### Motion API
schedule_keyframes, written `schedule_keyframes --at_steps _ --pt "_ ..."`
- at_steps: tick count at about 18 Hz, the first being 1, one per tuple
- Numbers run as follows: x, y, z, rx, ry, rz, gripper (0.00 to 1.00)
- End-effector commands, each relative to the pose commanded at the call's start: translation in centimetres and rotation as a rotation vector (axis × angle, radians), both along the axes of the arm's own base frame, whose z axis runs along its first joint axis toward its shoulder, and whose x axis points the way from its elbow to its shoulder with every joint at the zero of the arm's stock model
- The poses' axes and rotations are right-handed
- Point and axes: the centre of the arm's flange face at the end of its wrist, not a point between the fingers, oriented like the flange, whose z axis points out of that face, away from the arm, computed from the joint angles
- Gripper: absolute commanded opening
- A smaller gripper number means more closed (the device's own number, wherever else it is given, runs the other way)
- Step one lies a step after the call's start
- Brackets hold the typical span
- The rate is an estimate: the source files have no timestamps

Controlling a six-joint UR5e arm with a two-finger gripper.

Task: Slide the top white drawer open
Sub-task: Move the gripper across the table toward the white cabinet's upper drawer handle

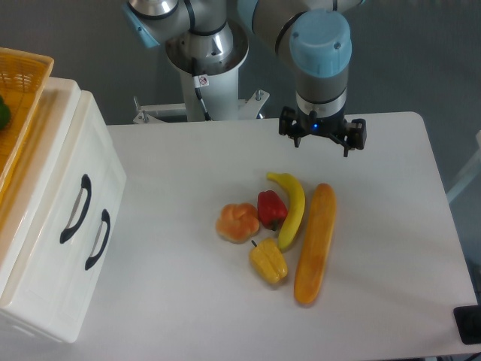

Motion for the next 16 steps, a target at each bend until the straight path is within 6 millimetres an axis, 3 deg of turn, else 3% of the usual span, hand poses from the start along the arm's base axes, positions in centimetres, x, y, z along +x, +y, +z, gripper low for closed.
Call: schedule_keyframes --at_steps 5,10,16 --pt "0.8 1.1 0.2 0.003 0.005 -0.020 1.00" --pt "0.9 0.8 -0.5 0.004 -0.014 -0.011 1.00" --pt "1.6 1.4 -0.5 0.092 -0.042 0.104 1.00"
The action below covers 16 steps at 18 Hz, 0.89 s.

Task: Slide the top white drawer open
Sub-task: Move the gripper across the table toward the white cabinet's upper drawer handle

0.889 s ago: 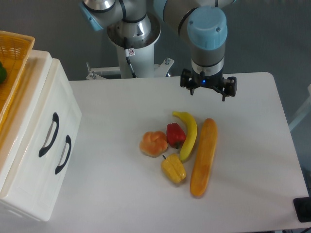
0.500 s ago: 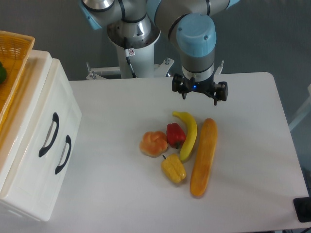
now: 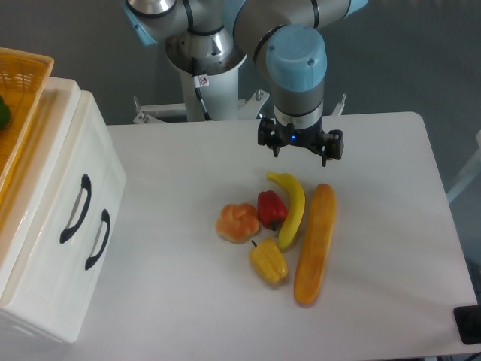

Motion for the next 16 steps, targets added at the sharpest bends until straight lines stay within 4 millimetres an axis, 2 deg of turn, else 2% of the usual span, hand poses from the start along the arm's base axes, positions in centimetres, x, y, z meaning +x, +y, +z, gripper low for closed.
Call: schedule_keyframes --at_steps 5,10,16 --pt "0.4 0.6 -0.5 0.013 -0.005 0.126 1.00" --pt "2.9 3.3 -0.6 0.073 -0.052 0.215 1.00" --pt "4.1 4.9 -0.4 0.173 -0.150 0.294 1.00"
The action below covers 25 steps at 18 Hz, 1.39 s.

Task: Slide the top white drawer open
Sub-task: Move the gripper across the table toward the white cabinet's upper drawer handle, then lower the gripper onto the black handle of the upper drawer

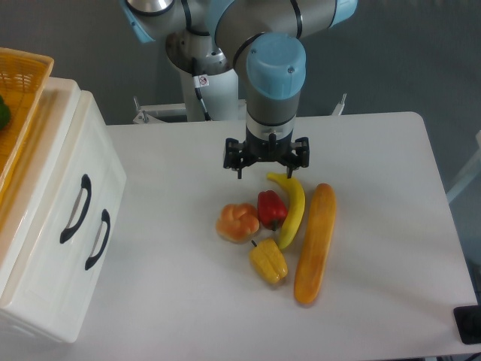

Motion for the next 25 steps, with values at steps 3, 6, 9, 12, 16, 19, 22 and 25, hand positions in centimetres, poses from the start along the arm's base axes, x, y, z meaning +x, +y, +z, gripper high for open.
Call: schedule_keyframes --at_steps 3,6,9,12,16,19,22,25 --pt "0.4 0.9 0.2 0.049 -0.037 0.016 1.00" --pt "1.7 2.5 1.6 0.096 -0.045 0.000 1.00" --pt "3.8 4.1 1.9 0.101 -0.042 -0.043 1.00" --pt "5.2 6.4 1.9 0.112 -0.033 -0.083 1.00" --pt "8.1 9.9 1.8 0.107 -0.045 -0.093 1.00" --pt "9.6 10.6 1.9 0.110 -0.046 -0.120 1.00" --pt "12.0 11.6 1.3 0.094 -0.060 -0.155 1.00" --pt "13.3 11.7 0.3 0.053 -0.104 -0.141 1.00"
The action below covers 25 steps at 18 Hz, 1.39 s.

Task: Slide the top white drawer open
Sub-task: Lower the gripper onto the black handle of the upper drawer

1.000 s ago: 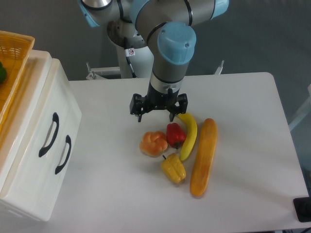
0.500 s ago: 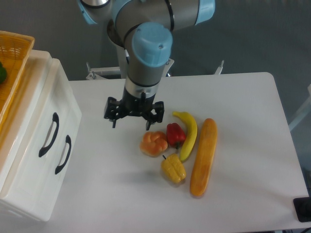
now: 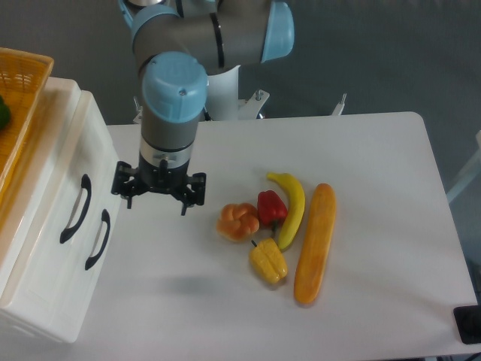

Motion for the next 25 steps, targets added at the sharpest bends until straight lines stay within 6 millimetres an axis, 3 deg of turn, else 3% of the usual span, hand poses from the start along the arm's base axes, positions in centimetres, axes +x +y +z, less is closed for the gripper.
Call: schedule_keyframes --at_steps 4,7,16,25 --pt "0.5 -0.4 -0.6 -0.061 -0.051 0.073 1.00" --pt "-0.4 -0.8 -0.3 -0.064 -0.054 0.103 1.00" --pt "0.0 0.5 1.1 0.016 -0.126 0.108 1.00" --pt "0.5 1.8 -0.4 0.022 -0.162 0.091 1.00"
